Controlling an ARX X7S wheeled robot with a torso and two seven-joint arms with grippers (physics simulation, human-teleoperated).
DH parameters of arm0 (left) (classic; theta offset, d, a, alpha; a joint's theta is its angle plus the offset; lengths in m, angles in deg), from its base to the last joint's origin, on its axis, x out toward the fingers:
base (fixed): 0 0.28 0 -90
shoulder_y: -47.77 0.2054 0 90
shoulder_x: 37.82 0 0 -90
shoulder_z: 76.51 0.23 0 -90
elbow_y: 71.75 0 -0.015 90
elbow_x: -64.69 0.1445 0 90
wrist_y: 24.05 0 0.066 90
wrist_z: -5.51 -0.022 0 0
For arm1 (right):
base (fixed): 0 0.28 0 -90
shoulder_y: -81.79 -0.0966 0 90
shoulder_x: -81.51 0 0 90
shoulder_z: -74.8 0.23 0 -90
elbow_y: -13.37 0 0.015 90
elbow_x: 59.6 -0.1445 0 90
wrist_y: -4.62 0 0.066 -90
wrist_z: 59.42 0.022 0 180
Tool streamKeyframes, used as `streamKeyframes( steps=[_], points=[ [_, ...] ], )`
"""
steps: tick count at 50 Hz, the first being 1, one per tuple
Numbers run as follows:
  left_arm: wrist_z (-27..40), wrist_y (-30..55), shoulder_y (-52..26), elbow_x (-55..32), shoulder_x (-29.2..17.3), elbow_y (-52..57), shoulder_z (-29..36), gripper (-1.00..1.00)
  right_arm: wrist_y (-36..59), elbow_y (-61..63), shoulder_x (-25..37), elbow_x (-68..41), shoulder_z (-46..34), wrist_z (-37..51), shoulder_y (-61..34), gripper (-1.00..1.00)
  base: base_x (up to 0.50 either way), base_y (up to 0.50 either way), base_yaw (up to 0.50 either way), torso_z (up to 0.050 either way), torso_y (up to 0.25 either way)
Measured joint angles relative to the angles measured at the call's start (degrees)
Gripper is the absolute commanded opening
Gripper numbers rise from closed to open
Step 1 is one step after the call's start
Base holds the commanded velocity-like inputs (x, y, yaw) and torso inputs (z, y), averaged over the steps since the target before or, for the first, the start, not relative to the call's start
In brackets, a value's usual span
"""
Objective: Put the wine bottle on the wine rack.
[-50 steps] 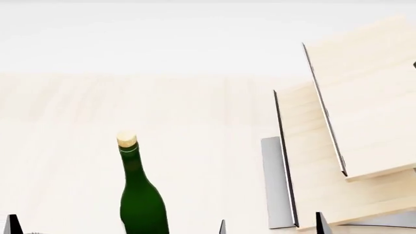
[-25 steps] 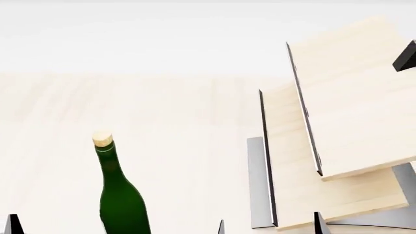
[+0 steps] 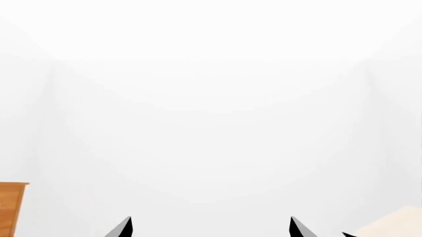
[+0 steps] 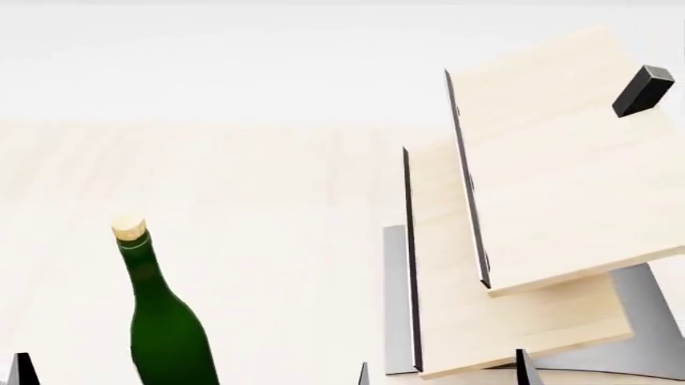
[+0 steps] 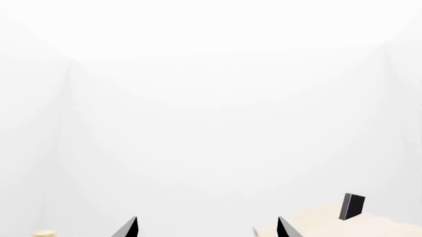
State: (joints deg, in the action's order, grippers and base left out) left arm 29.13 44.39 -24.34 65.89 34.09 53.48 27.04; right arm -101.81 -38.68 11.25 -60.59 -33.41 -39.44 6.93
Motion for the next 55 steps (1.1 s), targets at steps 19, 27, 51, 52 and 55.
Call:
streamKeyframes(
  steps=[19, 27, 51, 52, 55],
  points=[
    [0.44, 0.10, -0.13, 0.10, -0.33, -0.01, 0.34, 1.00, -0.04, -0.09, 0.34, -0.02, -0.28, 0.38, -0.14, 1.00, 0.00, -0.09, 0.00, 0.000, 0.000],
    [0.62, 0.09, -0.20, 0.14, -0.46, -0.10, 0.48, 1.00, -0.10, -0.30, 0.46, -0.02, -0.42, 0.53, -0.24, 1.00, 0.00, -0.09, 0.00, 0.000, 0.000],
    [1.13, 0.12, -0.41, 0.15, -0.90, -0.31, 0.87, 1.00, 1.78, -1.62, 0.59, 1.70, -1.72, 0.58, -1.20, 1.00, 0.00, -0.02, 0.00, 0.000, 0.000],
    [1.15, 0.15, -0.40, 0.16, -0.92, -0.28, 0.88, 1.00, 1.97, -1.69, 0.56, 1.84, -1.81, 0.57, -1.29, 1.00, 0.00, 0.00, 0.00, 0.000, 0.000],
    [1.22, 0.24, -0.41, 0.15, -0.98, -0.18, 0.91, 1.00, 2.74, -1.78, 0.40, 2.30, -2.12, 0.55, -1.63, 1.00, 0.00, 0.00, 0.00, 0.000, 0.000]
  ],
)
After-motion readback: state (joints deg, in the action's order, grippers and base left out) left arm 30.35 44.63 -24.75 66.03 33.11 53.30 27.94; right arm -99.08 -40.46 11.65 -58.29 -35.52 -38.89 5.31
